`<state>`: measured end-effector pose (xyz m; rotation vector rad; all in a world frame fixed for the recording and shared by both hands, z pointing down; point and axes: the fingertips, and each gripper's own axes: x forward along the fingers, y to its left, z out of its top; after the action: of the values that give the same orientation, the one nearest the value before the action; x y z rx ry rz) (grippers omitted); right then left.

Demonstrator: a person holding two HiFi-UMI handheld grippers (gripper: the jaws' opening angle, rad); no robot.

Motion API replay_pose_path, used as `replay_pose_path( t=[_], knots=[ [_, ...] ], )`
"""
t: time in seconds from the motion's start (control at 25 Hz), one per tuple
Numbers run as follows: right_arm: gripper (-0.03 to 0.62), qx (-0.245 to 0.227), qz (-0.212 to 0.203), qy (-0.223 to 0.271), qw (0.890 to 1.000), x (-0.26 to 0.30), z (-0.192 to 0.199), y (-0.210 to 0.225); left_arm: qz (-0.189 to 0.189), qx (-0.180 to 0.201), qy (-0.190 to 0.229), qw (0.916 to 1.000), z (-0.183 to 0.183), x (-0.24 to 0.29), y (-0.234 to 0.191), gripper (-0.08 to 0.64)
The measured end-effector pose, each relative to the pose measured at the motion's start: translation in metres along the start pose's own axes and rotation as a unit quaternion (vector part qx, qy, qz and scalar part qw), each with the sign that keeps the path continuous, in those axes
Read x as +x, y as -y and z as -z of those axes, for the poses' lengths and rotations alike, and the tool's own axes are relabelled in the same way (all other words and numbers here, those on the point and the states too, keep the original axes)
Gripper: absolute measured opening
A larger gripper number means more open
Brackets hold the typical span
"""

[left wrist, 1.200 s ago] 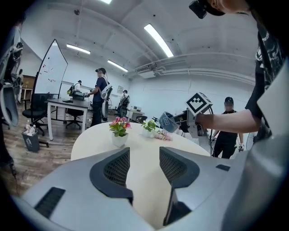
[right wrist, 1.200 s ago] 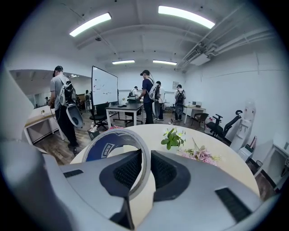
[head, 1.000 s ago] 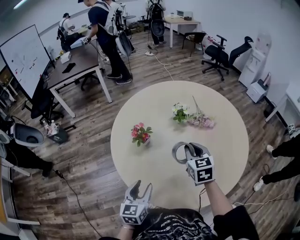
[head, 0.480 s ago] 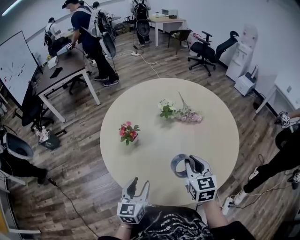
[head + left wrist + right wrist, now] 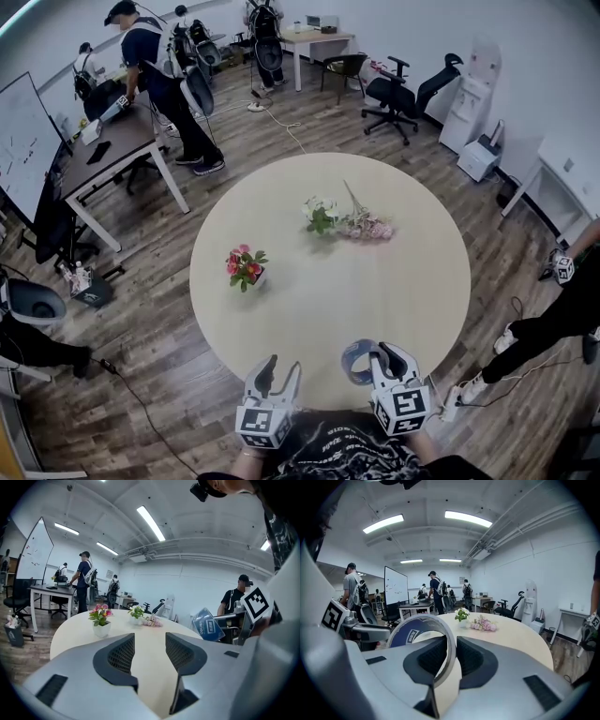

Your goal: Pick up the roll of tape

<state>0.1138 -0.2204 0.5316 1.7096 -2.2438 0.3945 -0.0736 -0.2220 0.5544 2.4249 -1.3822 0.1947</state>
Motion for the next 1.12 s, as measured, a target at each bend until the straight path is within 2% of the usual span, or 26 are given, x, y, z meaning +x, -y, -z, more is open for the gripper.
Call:
replay_pose_path(
  t=[0.52,0.68,0.92,1.12],
  knots=[
    [0.072,-0.014,0.006,-0.013,1.000,0.003,0.004,0.001,0.020,0.004,0.003,0.9998,-0.010,0.009,0.010,0.219],
    [0.072,-0.015,0.004,-0.012,1.000,0.005,0.004,-0.001,0.032,0.003,0.008,0.9995,-0.012,0.011,0.014,0.131],
    [0.072,-0.022,-0.004,-0.013,1.000,0.008,0.005,-0.005,0.036,0.006,0.005,0.9993,-0.010,0.010,0.014,0.052],
    [0.072,-0.018,-0.008,-0.016,1.000,0.009,0.008,-0.006,0.039,0.008,0.008,0.9992,-0.012,0.011,0.016,0.025]
  ],
)
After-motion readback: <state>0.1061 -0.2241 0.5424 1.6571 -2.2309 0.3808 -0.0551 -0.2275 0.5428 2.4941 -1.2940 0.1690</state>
